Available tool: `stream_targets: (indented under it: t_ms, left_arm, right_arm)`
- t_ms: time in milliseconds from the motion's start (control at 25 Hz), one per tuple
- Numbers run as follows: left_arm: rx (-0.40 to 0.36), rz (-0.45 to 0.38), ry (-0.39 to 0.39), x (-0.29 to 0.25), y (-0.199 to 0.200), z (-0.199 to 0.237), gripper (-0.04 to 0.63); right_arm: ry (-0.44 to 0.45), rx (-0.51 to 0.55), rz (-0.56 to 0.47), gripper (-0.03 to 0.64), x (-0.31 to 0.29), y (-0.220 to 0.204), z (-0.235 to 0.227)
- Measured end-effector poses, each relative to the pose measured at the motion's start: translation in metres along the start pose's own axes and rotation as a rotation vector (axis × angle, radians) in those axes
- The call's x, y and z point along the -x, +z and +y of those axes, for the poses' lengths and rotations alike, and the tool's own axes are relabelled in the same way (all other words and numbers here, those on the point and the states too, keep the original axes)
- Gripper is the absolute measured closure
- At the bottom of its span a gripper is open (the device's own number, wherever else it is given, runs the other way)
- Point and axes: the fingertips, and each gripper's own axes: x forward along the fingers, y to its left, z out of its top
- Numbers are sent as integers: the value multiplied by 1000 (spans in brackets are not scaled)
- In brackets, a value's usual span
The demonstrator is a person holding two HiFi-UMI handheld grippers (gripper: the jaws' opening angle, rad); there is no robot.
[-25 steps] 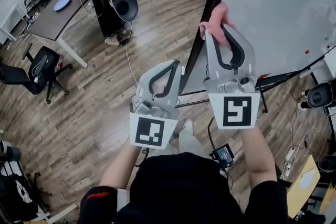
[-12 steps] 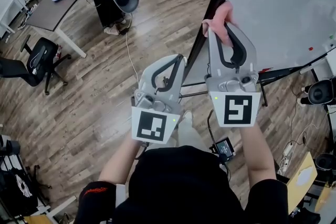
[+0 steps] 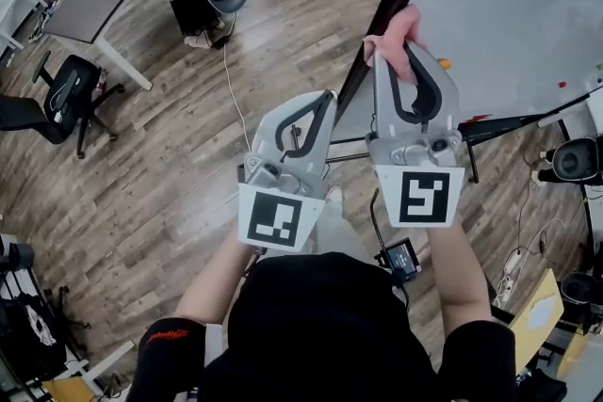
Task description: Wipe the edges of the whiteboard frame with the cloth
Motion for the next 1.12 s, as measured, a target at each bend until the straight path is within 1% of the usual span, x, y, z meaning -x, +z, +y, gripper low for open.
stream_targets:
  t_ms: [360, 600, 720, 880, 1120]
  left_arm:
    - [7, 3, 8, -3, -7, 1, 595]
    - [15, -7, -1, -3, -9, -4, 595]
    - [26, -1, 6, -3, -12, -4, 595]
    - [21, -3, 13, -4, -16, -2, 595]
    - [32, 9, 24, -1, -23, 1, 595]
  right_arm:
    - [6, -8, 7, 554, 4, -14, 6]
    - [13, -11, 16, 554, 11, -25, 10]
    - [12, -9, 12, 554, 13, -29, 11]
    - [7, -13, 0, 554, 12, -30, 13]
    - [15, -12, 8, 554, 16, -41, 22]
